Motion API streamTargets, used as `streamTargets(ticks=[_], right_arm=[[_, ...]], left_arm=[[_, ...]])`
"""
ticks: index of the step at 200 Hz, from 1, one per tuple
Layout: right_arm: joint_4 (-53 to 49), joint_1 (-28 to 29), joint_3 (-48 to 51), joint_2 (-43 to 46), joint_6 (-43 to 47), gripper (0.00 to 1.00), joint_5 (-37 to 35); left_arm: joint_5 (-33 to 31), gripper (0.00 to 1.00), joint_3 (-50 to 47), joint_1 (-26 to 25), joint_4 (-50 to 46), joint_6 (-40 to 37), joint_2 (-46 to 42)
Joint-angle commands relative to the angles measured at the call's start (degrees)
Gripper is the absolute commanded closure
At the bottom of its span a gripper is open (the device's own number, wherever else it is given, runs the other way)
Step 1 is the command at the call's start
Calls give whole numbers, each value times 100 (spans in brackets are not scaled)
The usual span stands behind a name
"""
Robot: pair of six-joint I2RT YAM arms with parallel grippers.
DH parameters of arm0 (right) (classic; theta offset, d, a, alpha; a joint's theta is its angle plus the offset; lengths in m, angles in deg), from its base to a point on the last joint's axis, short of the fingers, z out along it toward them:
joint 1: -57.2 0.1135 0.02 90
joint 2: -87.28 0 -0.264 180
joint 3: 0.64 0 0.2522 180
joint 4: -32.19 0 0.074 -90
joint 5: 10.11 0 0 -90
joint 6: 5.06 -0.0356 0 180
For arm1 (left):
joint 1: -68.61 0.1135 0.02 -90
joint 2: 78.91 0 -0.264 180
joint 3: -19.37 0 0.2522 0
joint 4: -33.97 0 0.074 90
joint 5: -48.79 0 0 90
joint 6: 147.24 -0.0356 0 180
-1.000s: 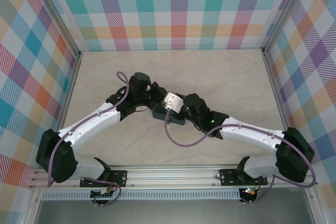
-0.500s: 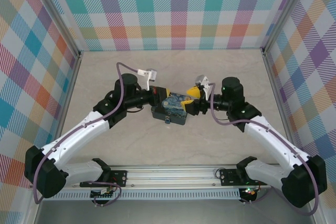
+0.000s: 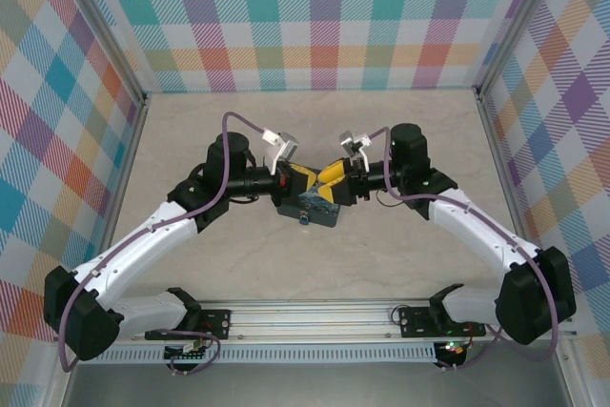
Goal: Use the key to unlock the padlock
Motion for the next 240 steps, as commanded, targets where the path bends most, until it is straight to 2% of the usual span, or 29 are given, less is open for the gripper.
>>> streamTargets(ticks=[1, 97, 154, 240], right_arm=[[285, -19, -141, -88, -84, 43, 346], [431, -11, -79, -160, -115, 74, 225], [383, -11, 34, -169, -67, 67, 234], [184, 66, -22, -249, 98, 69, 195]], left_arm=[[179, 100, 242, -52, 38, -180, 24], [247, 100, 214, -54, 290, 36, 109], [180, 100, 233, -54, 275, 31, 96], [188, 100, 234, -54, 348, 118, 149]])
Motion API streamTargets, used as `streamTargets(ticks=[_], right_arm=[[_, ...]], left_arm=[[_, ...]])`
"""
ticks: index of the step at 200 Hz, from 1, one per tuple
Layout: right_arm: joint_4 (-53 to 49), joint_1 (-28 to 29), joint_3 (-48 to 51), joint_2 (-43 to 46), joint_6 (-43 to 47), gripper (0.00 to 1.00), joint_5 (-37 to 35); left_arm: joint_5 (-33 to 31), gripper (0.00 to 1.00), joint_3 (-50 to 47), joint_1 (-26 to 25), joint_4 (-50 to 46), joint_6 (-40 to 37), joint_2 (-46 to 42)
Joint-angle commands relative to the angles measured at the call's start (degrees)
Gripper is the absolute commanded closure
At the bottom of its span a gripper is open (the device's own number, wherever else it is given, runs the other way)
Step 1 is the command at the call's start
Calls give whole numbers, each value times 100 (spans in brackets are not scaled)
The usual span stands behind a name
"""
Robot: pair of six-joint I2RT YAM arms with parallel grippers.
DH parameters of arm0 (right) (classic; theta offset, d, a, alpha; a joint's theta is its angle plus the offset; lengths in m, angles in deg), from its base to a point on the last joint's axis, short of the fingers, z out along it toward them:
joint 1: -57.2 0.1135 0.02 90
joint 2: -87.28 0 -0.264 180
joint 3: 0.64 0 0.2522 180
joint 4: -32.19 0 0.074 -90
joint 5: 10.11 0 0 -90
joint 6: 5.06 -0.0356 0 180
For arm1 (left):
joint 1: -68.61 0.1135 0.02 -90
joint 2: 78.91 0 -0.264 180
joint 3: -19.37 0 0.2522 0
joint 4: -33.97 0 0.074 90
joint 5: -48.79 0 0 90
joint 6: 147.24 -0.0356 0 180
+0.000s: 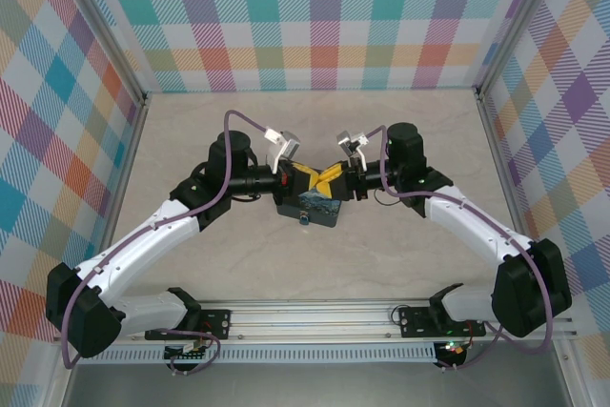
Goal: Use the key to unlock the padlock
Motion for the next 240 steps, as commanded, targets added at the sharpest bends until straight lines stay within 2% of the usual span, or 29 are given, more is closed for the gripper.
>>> streamTargets(ticks=[1, 23, 53, 80, 100, 116, 127, 136, 167, 198, 240], right_arm=[[20, 50, -27, -39, 162, 70, 98], [75, 46, -7, 38, 151, 74, -24], [26, 47, 1, 97, 201, 92, -133], [-102, 45, 60, 200, 267, 97, -453], [-384, 43, 120, 285, 346, 97, -905], [-761, 40, 132, 261, 405, 97, -1403], [-892, 45, 181, 187, 322, 96, -1759], [-868, 43, 265, 102, 167, 96, -2011], [-277, 47, 641, -209, -490, 96, -2715], [286, 38, 785, -692, -930, 95, -2967], [652, -27, 755, -1180, -1181, 96, -3061]], left_arm=[[44, 100, 201, -47, 174, 38, 46], [45, 100, 211, -47, 138, 25, 43], [47, 100, 212, -47, 111, 3, 29], [-100, 100, 236, -47, 40, -1, -12], [-506, 72, 230, -34, -143, -28, -160], [-967, 44, 151, 32, -313, 25, -348], [-1205, 31, 7, 113, -382, 145, -497], [-1379, 25, -177, 186, -390, 298, -603], [-1718, 15, -1187, 296, 86, 1136, -866], [-1929, 14, -2488, 296, 1203, 2081, -862], [-1708, 14, -3129, 278, 2222, 2261, -404]])
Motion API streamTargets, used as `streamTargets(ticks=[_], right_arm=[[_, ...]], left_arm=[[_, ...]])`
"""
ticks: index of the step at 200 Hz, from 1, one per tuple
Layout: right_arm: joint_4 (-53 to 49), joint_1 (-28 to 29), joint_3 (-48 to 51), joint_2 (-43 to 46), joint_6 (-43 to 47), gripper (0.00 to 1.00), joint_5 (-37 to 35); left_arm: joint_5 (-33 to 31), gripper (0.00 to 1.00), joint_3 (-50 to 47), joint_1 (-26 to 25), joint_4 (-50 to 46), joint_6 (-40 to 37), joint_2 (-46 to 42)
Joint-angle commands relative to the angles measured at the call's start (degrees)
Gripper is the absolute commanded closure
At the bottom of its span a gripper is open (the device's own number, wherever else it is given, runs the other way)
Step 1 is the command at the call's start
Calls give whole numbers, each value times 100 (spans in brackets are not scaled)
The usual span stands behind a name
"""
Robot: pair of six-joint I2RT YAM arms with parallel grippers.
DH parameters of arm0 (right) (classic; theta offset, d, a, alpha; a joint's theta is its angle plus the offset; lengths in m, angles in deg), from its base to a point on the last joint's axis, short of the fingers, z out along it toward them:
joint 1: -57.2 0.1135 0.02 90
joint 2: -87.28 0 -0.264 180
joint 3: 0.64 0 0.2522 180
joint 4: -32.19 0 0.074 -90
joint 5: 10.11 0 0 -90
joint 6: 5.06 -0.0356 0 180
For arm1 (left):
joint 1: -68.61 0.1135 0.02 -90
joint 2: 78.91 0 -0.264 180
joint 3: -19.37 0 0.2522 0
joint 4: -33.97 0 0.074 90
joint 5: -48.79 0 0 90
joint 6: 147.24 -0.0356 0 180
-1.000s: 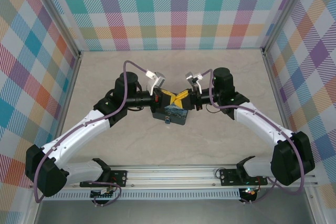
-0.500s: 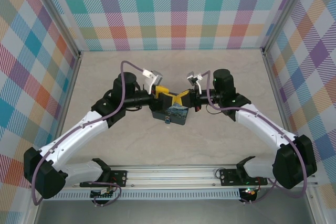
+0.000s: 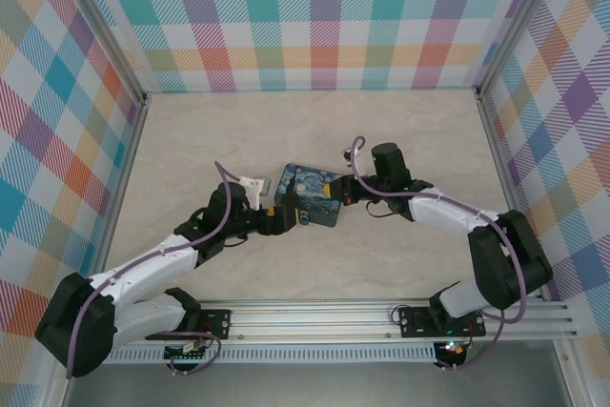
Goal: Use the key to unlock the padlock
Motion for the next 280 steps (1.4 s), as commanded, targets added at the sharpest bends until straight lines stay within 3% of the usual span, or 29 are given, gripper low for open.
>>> streamTargets(ticks=[1, 40, 81, 134, 188, 236, 280], right_arm=[[552, -39, -13, -184, -303, 96, -134], [725, -68, -46, -469, -470, 95, -250], [661, -85, -140, -644, -493, 95, -341], [303, -92, -180, -706, -439, 95, -638], [182, -94, -212, -821, -603, 95, -905], [52, -94, -186, -765, -691, 95, -1029], [13, -94, -131, -729, -626, 95, -1118]], left_arm=[[71, 14, -63, 11, 1146, 294, 205], [474, 16, 47, -10, 1817, 261, 1341], [378, 16, 184, -15, 2393, 208, 2116], [273, 15, 623, 8, 2419, -242, 2660], [679, 30, 913, 12, 2443, -941, 3268], [881, 31, 853, 12, 2721, -935, 3613], [695, 29, 729, 12, 3192, -804, 3869]])
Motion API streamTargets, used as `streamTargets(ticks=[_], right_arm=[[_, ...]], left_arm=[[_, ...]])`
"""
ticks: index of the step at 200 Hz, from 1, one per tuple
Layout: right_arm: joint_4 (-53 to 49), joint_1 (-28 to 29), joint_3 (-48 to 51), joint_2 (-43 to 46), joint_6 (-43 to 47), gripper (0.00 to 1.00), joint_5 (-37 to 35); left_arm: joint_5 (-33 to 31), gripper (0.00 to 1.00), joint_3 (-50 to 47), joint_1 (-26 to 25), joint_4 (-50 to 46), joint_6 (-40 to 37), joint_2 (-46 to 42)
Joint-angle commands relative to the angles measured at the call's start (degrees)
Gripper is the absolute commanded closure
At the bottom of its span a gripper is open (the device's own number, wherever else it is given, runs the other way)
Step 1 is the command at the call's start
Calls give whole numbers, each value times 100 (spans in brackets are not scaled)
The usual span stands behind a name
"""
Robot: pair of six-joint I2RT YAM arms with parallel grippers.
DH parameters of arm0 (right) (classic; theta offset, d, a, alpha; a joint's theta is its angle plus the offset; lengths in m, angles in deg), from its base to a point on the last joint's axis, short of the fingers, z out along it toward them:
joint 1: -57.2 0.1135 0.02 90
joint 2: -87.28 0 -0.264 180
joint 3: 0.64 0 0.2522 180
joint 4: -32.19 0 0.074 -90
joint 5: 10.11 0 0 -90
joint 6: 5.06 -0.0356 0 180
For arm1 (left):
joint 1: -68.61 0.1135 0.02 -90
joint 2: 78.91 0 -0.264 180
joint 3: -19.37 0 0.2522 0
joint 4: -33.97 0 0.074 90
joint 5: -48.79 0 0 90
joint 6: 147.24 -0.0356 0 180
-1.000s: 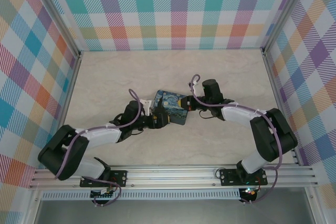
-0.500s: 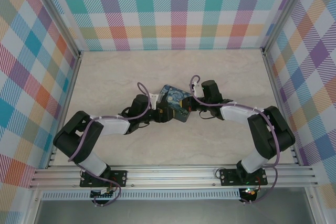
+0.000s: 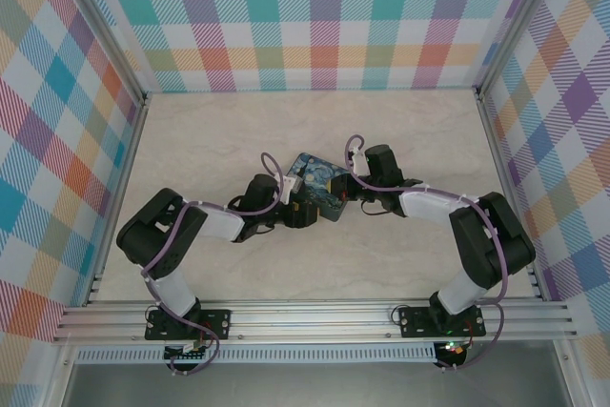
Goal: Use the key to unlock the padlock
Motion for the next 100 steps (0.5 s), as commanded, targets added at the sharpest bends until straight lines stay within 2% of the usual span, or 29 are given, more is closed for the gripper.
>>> streamTargets(ticks=[1, 33, 48, 100], right_arm=[[-254, -35, -47, -17, 19, 95, -221], [-157, -35, 43, -34, 15, 95, -205], [-146, -35, 58, -43, 23, 95, -198], [-121, -35, 87, -25, 34, 95, -146]], left_arm=[[-36, 28, -85, 16, 508, -25, 152], [-447, 27, -214, 16, 753, -67, 213], [-555, 30, -230, 16, 841, -128, 281], [-99, 43, 37, -1, 859, -58, 563]])
